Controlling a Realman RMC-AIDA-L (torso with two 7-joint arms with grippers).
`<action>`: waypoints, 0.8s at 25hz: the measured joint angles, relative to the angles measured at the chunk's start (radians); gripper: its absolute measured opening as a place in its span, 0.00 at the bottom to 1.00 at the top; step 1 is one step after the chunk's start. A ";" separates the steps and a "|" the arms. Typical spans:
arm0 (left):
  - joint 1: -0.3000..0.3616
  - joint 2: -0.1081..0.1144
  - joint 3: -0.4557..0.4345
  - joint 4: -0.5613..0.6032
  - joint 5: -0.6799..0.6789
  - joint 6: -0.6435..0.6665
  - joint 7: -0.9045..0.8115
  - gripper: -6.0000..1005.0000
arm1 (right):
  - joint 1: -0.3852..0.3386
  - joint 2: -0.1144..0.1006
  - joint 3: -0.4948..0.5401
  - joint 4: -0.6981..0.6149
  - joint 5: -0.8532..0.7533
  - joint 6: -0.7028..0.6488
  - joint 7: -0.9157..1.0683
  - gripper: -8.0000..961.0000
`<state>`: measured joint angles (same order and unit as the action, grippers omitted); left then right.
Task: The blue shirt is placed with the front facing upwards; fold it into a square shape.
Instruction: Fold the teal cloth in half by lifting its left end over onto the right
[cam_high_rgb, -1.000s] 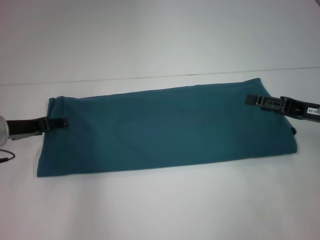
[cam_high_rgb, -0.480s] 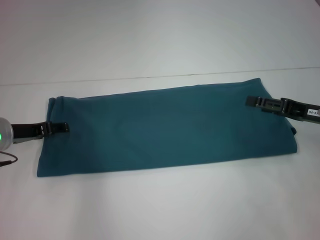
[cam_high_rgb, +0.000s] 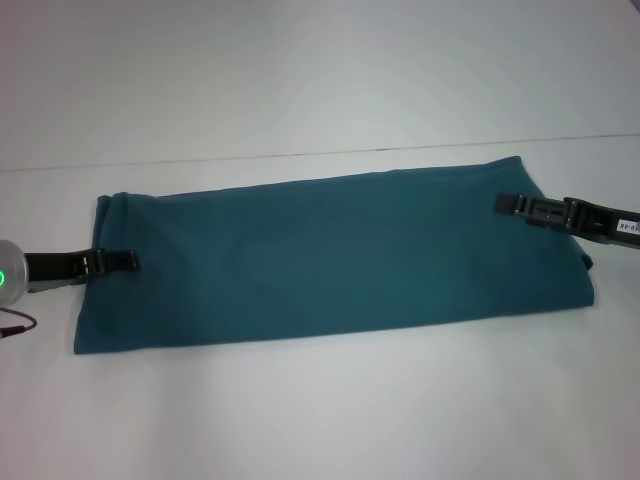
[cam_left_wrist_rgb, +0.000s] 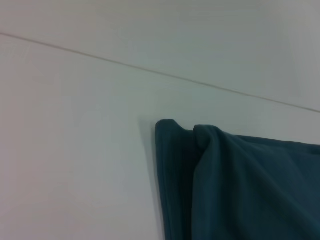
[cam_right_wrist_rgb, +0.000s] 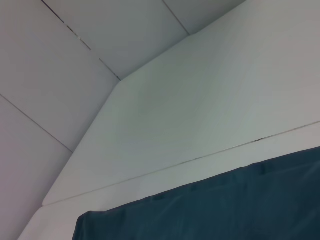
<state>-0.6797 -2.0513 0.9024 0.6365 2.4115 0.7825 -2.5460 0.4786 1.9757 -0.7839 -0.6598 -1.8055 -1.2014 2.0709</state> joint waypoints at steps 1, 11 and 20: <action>0.000 0.000 0.001 -0.001 0.000 0.000 0.000 0.87 | 0.000 0.000 0.000 0.000 0.000 0.000 0.000 0.94; -0.001 -0.001 0.003 -0.006 0.000 0.007 0.002 0.87 | -0.002 0.000 0.000 0.000 0.000 0.000 0.000 0.94; -0.030 -0.014 0.003 0.000 -0.007 0.071 0.008 0.83 | -0.002 0.000 0.003 0.000 0.000 0.000 0.000 0.94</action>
<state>-0.7102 -2.0656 0.9050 0.6368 2.4049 0.8536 -2.5384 0.4770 1.9757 -0.7812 -0.6595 -1.8054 -1.2011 2.0707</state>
